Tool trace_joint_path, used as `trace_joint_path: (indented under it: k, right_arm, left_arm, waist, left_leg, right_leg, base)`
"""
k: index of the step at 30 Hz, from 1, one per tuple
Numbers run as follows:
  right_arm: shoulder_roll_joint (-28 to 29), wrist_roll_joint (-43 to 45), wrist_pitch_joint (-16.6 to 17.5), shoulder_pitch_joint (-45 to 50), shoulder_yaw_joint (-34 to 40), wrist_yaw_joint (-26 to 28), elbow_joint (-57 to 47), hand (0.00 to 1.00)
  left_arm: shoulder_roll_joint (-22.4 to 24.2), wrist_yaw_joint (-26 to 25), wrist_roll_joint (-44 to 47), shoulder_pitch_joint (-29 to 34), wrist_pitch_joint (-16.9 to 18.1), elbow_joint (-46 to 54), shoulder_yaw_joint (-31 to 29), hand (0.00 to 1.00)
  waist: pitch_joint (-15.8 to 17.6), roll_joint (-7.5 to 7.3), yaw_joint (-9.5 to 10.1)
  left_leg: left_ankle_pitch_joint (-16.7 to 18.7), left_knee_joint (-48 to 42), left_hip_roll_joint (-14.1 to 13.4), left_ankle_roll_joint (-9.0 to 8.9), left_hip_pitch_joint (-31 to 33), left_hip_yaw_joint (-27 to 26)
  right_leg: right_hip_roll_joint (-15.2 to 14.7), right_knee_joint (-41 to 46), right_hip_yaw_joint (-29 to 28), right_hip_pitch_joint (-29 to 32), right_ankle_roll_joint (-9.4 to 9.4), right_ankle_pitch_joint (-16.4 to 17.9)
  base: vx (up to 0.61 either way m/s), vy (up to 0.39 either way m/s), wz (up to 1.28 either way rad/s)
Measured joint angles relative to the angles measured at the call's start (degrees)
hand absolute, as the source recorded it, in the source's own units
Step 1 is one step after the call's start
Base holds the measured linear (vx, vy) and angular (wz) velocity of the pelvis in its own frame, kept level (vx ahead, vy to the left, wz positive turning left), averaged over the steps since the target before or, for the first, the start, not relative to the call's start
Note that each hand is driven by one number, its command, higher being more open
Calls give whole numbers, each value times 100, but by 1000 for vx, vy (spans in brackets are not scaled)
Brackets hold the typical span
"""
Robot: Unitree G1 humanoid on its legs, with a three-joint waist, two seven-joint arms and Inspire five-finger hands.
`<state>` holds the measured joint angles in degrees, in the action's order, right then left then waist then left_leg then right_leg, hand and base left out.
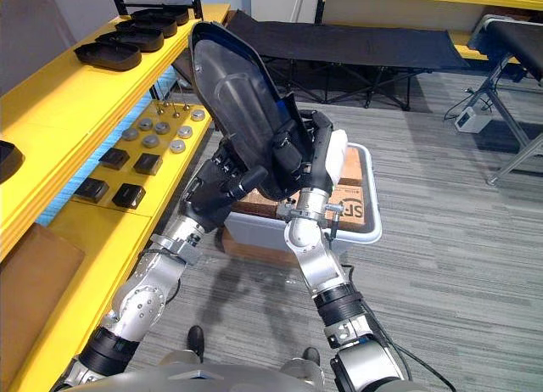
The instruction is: Walk over and take three plastic housings, then place them on the shelf
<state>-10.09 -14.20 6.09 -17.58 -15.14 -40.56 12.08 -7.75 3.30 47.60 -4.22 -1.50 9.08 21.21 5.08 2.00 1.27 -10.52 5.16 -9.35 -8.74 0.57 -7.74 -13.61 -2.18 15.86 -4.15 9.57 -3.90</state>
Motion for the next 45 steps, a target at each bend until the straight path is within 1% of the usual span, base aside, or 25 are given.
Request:
trace_joint_path:
  k: [3, 8, 11, 13, 16, 19, 20, 24, 26, 29, 32, 35, 39, 40, 44, 45]
  right_arm:
    - [87, 64, 13, 70, -127, -25, 120, 0]
    - [145, 171, 16, 124, -367, -38, 187, 0]
    - [187, 175, 72, 179, -496, -37, 187, 0]
    - [278, 167, 169, 323, -645, -32, 187, 0]
    - [389, 167, 227, 391, -815, -28, 187, 0]
    - [401, 168, 235, 402, -880, 18, 187, 0]
    - [406, 175, 235, 407, -919, 26, 187, 0]
    - [425, 303, 234, 512, -962, 18, 188, 0]
    - [423, 340, 234, 563, -985, 10, 196, 0]
    - [406, 320, 235, 567, -1033, -25, 196, 0]
    - [362, 205, 377, 574, -1162, -57, 194, 0]
    - [364, 91, 545, 575, -1352, -102, 159, 0]
    - [409, 61, 562, 573, -1383, -103, 145, 0]
    - [414, -23, 580, 576, -1386, -114, 108, 0]
    - [396, -129, 712, 585, -1414, -128, 60, 0]
    - [396, -131, 731, 585, -1444, -127, 20, 100]
  left_arm:
    - [1, -270, -136, 7, 0, -23, 9, 100]
    - [6, -656, -150, 12, 1, -24, 36, 100]
    - [6, -785, -158, 16, 2, -24, 32, 100]
    - [16, -975, -250, 25, 4, -25, 26, 100]
    - [44, -1177, -328, 26, 28, -28, -46, 100]
    - [82, -1187, -236, 35, 15, -37, -146, 100]
    - [91, -1186, -148, 36, -2, -48, -191, 0]
    - [111, -1188, 187, 58, -15, -181, -188, 0]
    - [118, -1217, 239, 59, -14, -265, -180, 0]
    - [169, -1418, 428, 59, 1, -538, -305, 0]
    - [212, -1590, 514, 58, 8, -818, -479, 0]
    - [202, -1586, 969, 59, 8, -970, -656, 0]
    - [-18, -1379, 1108, 59, -9, -1008, -645, 0]
    - [-34, -1197, 1303, 59, 11, -1101, -664, 0]
    - [-149, -869, 1667, 58, 65, -1191, -672, 0]
    - [-189, -793, 1740, 59, 108, -1191, -672, 0]
  waist:
    - [-66, -34, -15]
    - [-75, -35, -8]
    - [-119, -42, -2]
    - [-226, -68, 0]
    - [-250, -85, -9]
    - [-255, -94, 5]
    - [-262, -104, 8]
    - [-331, -188, 9]
    - [-339, -200, 8]
    - [-344, -192, -10]
    - [-344, -193, -21]
    - [-345, -194, -16]
    - [-354, -208, 1]
    - [-360, -216, -7]
    - [-395, -268, -48]
    - [-401, -278, -83]
  left_leg:
    - [7, -1, 1, -9, -3, 2]
    - [7, 0, 2, -9, -11, 14]
    - [7, 0, 2, -9, -10, 22]
    - [13, 0, 1, -15, -10, 22]
    - [14, 0, 1, -16, -12, 22]
    - [15, 0, 0, -17, -14, 23]
    - [16, 0, 0, -17, -14, 23]
    - [25, 0, 0, -23, -15, 23]
    - [24, 0, 0, -22, -22, 22]
    - [26, 0, -2, -25, -66, -3]
    - [35, 0, -5, -31, -91, -26]
    - [44, 0, -5, -28, -89, -25]
    - [62, 0, -4, -31, -84, -24]
    - [66, -1, -4, -35, -84, -25]
    - [74, -1, -4, -40, -83, -33]
    - [81, -2, -4, -43, -82, -36]
  right_leg:
    - [0, -5, 2, -3, 33, -20]
    - [0, -5, 18, -19, 28, -16]
    - [0, -5, 36, -28, -7, 6]
    - [0, -6, 41, -29, -13, 12]
    - [0, -4, 40, -28, -14, 12]
    - [0, 2, 42, -28, -14, 12]
    - [0, 3, 42, -28, -14, 12]
    - [0, 2, 41, -28, -16, 13]
    - [0, 3, 37, -28, -17, 13]
    - [0, 7, -9, -33, -17, 14]
    - [0, 8, -36, -40, -18, 15]
    - [0, 8, -34, -40, -24, 19]
    - [0, 9, -30, -39, -32, 24]
    - [0, 7, -31, -38, -32, 24]
    - [0, 1, -33, -35, -37, 27]
    - [-1, 1, -34, -33, -38, 29]
  base:
    - [26, -9, -1]
    - [0, 0, 0]
    - [-8, -2, 1]
    - [0, 0, 0]
    - [0, 0, 0]
    - [0, 0, 0]
    - [0, 0, 0]
    - [0, 0, 0]
    - [0, 0, 0]
    - [0, 0, -7]
    - [0, 0, -5]
    - [0, 0, 0]
    - [0, 0, 0]
    - [0, 0, 0]
    - [0, 0, 0]
    - [0, 0, 0]
